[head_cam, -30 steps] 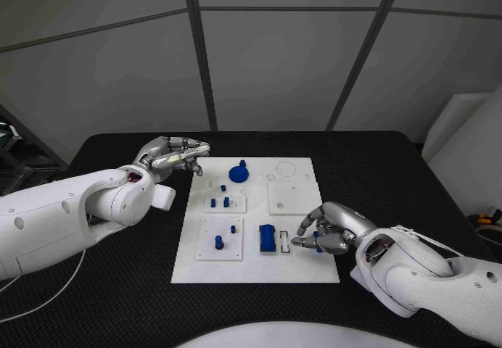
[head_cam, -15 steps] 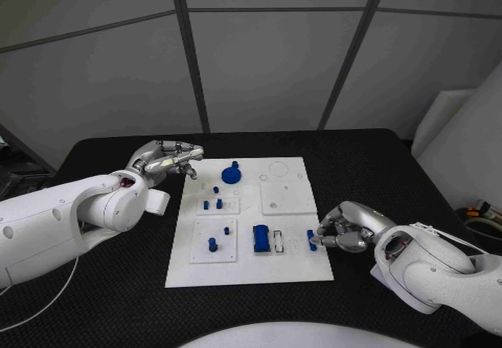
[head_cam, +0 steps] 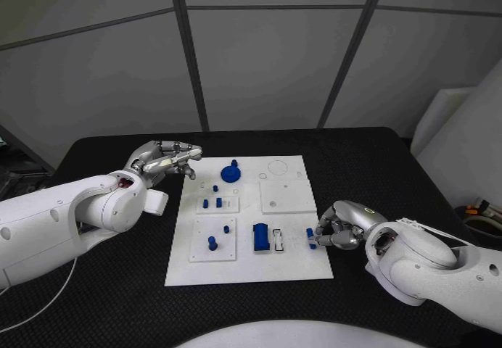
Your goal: Assemble the parts on the task board
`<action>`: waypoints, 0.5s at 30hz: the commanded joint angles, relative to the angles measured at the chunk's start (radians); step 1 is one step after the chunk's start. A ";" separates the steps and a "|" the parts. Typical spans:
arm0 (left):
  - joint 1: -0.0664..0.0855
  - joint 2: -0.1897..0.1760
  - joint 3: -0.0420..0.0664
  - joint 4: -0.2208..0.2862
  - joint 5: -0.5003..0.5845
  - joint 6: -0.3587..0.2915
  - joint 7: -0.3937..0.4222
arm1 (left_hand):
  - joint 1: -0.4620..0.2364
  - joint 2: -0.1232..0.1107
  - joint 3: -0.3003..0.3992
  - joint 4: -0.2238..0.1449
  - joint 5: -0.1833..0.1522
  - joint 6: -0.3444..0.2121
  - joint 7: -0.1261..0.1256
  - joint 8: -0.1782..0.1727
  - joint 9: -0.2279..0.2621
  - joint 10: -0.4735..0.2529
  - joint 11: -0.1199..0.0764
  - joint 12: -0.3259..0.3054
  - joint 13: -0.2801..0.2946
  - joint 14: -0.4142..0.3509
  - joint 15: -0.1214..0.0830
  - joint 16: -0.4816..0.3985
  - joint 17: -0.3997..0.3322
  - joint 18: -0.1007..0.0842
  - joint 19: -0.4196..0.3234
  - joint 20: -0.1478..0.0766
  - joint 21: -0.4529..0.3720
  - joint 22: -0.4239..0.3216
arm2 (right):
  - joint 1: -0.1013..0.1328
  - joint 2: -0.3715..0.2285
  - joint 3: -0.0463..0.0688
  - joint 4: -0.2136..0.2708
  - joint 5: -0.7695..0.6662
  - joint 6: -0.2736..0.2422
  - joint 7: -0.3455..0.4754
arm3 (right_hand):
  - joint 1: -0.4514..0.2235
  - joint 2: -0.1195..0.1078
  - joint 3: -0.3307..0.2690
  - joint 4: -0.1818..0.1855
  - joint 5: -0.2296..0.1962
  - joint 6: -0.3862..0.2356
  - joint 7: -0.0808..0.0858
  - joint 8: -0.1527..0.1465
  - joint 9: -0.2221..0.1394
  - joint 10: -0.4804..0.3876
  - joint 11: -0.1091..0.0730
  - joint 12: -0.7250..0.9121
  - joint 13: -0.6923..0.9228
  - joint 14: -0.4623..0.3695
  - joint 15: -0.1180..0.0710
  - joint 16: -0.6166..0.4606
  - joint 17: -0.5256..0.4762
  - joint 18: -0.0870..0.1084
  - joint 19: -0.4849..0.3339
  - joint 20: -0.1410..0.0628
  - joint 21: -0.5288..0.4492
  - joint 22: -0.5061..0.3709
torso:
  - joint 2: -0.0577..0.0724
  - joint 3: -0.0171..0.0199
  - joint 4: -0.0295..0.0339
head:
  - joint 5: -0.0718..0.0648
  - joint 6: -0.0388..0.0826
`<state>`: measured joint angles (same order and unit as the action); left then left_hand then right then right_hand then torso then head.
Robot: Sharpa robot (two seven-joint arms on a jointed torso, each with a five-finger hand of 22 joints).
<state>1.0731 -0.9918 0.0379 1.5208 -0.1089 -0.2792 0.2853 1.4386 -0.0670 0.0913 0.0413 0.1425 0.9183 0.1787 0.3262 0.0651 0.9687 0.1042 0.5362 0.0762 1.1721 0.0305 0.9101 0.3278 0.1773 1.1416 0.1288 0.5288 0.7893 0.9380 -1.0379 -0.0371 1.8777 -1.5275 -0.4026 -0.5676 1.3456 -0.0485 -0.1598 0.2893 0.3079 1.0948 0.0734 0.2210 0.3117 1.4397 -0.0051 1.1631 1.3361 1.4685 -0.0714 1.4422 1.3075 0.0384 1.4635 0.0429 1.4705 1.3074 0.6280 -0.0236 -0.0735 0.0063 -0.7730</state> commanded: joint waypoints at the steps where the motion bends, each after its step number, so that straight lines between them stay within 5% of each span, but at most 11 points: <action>1: 0.001 0.000 0.001 0.002 0.001 0.012 0.005 | -0.010 -0.003 0.005 -0.001 0.002 -0.003 0.003 -0.006 -0.001 -0.001 0.004 -0.004 -0.001 -0.002 -0.001 0.004 -0.001 0.004 -0.006 -0.002 -0.003 0.002 | 0.000 0.011 0.000 -0.009 -0.030 0.019 -0.024 | -0.010 -0.001 -0.004 0.002 0.005 0.007 0.000 -0.003 -0.001 0.000 0.001 -0.002 -0.064 0.054 0.005 -0.007 0.027 0.000 -0.003 0.007 -0.007 0.141 | 0.000 -0.0006 0.0005 | 0.001 -0.001; 11: 0.000 0.000 0.001 0.003 0.001 0.013 0.004 | -0.010 -0.003 0.005 -0.001 0.002 -0.003 0.003 -0.006 -0.001 -0.001 0.004 -0.004 -0.001 -0.002 -0.001 0.004 -0.001 0.004 -0.006 -0.002 -0.003 0.002 | 0.000 0.049 0.000 -0.038 -0.030 0.072 -0.031 | 0.003 0.008 0.006 -0.004 0.012 0.017 -0.003 -0.007 -0.002 0.000 -0.002 -0.002 -0.063 0.055 0.003 -0.006 0.029 0.000 -0.002 0.005 -0.007 0.141 | -0.001 -0.0009 -0.0006 | 0.003 -0.005; 15: 0.000 -0.001 0.001 0.003 0.001 0.014 0.004 | -0.010 -0.003 0.005 -0.001 0.002 -0.003 0.003 -0.006 -0.001 -0.001 0.004 -0.004 -0.001 -0.002 -0.001 0.004 -0.001 0.004 -0.006 -0.002 -0.003 0.002 | -0.001 0.060 -0.001 -0.046 -0.044 0.122 -0.046 | 0.031 0.013 0.016 -0.011 -0.039 0.024 -0.005 -0.011 -0.003 -0.002 -0.004 -0.007 -0.064 0.055 0.001 -0.008 0.028 0.000 -0.004 0.003 -0.009 0.140 | -0.001 -0.0010 0.0001 | 0.006 -0.011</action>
<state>1.0723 -0.9924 0.0379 1.5216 -0.1089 -0.2776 0.2853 1.4386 -0.0670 0.0913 0.0413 0.1425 0.9183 0.1787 0.3262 0.0651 0.9687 0.1042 0.5362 0.0762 1.1721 0.0305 0.9101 0.3278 0.1773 1.1415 0.1288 0.5288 0.7893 0.9400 -0.9801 -0.0331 1.8355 -1.5539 -0.3576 -0.5899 1.3568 -0.0384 -0.1483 0.2779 0.2753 1.1131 0.0692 0.2137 0.3120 1.4379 -0.0033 1.1634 1.3218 1.4685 -0.0714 1.4374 1.3075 0.0384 1.4634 0.0429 1.4666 1.3074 0.6266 -0.0244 -0.0734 0.0106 -0.7818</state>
